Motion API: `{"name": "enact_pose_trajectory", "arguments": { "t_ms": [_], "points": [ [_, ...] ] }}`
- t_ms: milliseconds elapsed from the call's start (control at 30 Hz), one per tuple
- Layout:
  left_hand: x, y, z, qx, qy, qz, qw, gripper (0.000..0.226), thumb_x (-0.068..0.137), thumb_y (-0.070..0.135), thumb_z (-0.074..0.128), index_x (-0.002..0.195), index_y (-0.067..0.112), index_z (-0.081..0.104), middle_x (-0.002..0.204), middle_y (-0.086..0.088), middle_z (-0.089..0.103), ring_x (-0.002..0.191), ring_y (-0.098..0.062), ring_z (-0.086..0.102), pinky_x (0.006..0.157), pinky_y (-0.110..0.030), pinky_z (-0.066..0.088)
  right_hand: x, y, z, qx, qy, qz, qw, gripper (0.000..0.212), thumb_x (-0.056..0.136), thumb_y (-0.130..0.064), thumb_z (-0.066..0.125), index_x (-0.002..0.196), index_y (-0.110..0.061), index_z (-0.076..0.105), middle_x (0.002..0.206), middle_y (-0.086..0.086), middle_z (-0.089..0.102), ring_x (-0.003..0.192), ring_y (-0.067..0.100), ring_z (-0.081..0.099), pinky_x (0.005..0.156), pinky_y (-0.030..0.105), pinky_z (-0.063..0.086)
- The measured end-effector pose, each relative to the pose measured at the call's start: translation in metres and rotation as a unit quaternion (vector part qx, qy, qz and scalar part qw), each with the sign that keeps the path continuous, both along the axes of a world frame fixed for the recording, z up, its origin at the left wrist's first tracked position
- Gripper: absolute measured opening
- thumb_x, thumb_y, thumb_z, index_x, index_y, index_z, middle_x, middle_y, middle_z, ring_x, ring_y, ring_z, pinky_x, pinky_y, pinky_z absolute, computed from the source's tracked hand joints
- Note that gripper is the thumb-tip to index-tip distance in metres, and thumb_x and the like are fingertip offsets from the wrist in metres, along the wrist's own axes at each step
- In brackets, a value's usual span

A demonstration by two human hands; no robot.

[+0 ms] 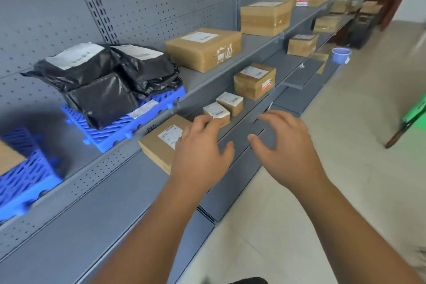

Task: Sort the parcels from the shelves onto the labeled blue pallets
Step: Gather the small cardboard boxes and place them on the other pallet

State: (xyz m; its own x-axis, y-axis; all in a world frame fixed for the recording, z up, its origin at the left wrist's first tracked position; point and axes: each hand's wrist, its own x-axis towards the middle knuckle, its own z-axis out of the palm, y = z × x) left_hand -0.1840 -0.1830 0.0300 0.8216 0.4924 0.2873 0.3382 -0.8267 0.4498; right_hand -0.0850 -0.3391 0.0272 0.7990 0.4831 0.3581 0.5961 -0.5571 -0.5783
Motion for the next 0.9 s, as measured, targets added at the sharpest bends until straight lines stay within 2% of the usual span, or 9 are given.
{"name": "enact_pose_trajectory", "arguments": {
  "t_ms": [67,233,433,667,900],
  "points": [
    [0.024,-0.006,-0.005,0.003,0.012,-0.029,1.0,0.05,0.091,0.042,0.065,0.139,0.031,0.054,0.144,0.007,0.047,0.131,-0.022,0.045,0.104,-0.045,0.045,0.014,-0.012,-0.004,-0.01,0.012,-0.031,0.999,0.049,0.092,-0.044,0.065,0.138,-0.028,0.059,0.145,-0.006,0.052,0.136,0.02,0.041,0.111,0.04,0.034],
    [0.086,-0.009,-0.021,-0.002,0.037,-0.094,0.995,0.052,0.094,0.041,0.064,0.143,0.029,0.053,0.148,0.005,0.046,0.136,-0.021,0.041,0.106,-0.043,0.045,0.051,-0.023,-0.02,-0.04,0.047,-0.089,0.994,0.048,0.093,-0.042,0.065,0.138,-0.027,0.058,0.146,-0.004,0.052,0.137,0.024,0.041,0.11,0.045,0.036],
    [0.164,0.002,-0.036,-0.014,0.061,-0.163,0.985,0.053,0.095,0.041,0.063,0.145,0.028,0.052,0.148,0.005,0.046,0.134,-0.021,0.044,0.104,-0.041,0.044,0.106,-0.017,-0.033,-0.1,0.078,-0.147,0.981,0.049,0.095,-0.045,0.061,0.141,-0.029,0.055,0.148,-0.005,0.049,0.138,0.023,0.04,0.11,0.045,0.036],
    [0.25,0.005,-0.043,-0.026,0.074,-0.244,0.967,0.052,0.097,0.041,0.06,0.146,0.028,0.05,0.15,0.005,0.044,0.137,-0.021,0.043,0.107,-0.045,0.046,0.162,-0.019,-0.042,-0.102,0.098,-0.233,0.962,0.05,0.093,-0.046,0.061,0.139,-0.028,0.056,0.146,-0.006,0.05,0.137,0.023,0.042,0.11,0.045,0.037],
    [0.329,-0.04,-0.056,-0.062,0.102,-0.319,0.94,0.049,0.097,0.041,0.061,0.143,0.03,0.052,0.149,0.01,0.045,0.135,-0.02,0.046,0.107,-0.046,0.046,0.214,-0.067,-0.065,-0.084,0.133,-0.32,0.934,0.049,0.092,-0.044,0.063,0.137,-0.025,0.058,0.144,-0.005,0.051,0.134,0.026,0.045,0.11,0.045,0.038]
  ]
}}
